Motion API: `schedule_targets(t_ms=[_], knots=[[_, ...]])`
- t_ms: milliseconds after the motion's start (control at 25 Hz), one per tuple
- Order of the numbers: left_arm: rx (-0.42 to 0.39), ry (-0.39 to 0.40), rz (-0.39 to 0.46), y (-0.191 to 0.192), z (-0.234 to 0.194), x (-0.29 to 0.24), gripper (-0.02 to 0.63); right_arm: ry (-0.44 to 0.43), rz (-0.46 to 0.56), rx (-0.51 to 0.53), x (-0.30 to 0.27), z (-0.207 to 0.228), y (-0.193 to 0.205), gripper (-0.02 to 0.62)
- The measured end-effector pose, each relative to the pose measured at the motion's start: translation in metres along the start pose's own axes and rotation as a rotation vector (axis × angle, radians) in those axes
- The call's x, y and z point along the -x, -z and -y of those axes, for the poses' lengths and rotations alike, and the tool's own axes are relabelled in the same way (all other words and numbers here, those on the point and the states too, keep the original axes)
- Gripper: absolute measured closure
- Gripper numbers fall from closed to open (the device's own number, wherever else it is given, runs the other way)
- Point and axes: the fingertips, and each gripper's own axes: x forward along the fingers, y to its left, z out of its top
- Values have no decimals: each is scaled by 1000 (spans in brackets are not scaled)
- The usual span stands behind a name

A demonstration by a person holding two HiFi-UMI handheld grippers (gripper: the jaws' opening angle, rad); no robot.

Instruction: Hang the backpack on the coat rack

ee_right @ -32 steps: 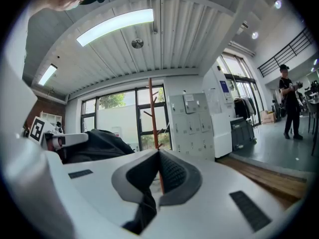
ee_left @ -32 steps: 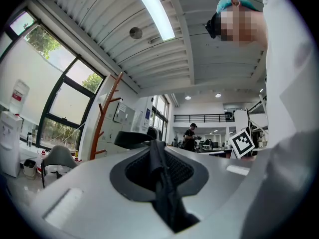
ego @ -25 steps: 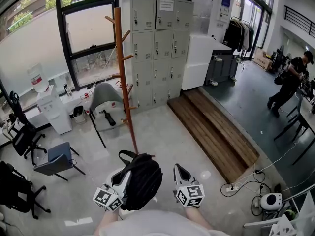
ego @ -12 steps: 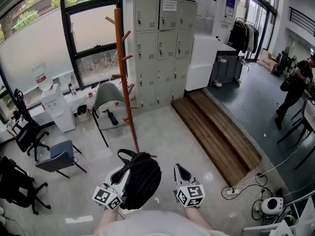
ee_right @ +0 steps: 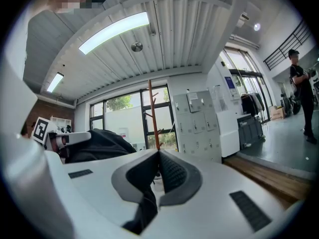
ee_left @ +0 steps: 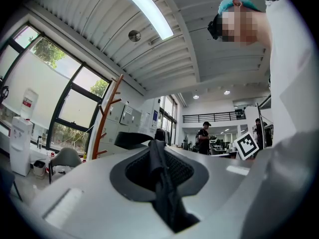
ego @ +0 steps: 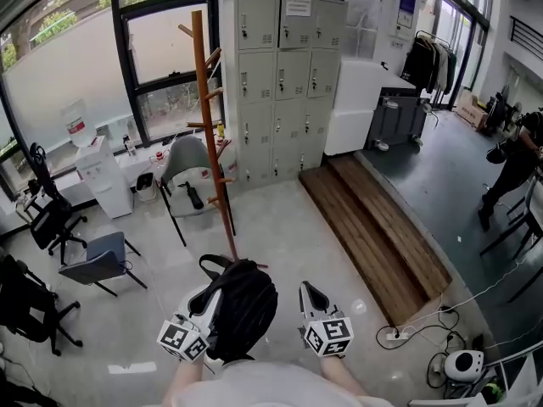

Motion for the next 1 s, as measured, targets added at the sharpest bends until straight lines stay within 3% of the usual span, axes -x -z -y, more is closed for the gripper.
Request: schedule_targets(t_ms=[520, 1000], knots=[[20, 25, 7, 13, -2, -34, 543, -35, -24, 23, -27, 20, 2, 588], [40, 79, -14, 16, -99, -107, 543, 21, -29, 21, -134, 41, 1, 588]])
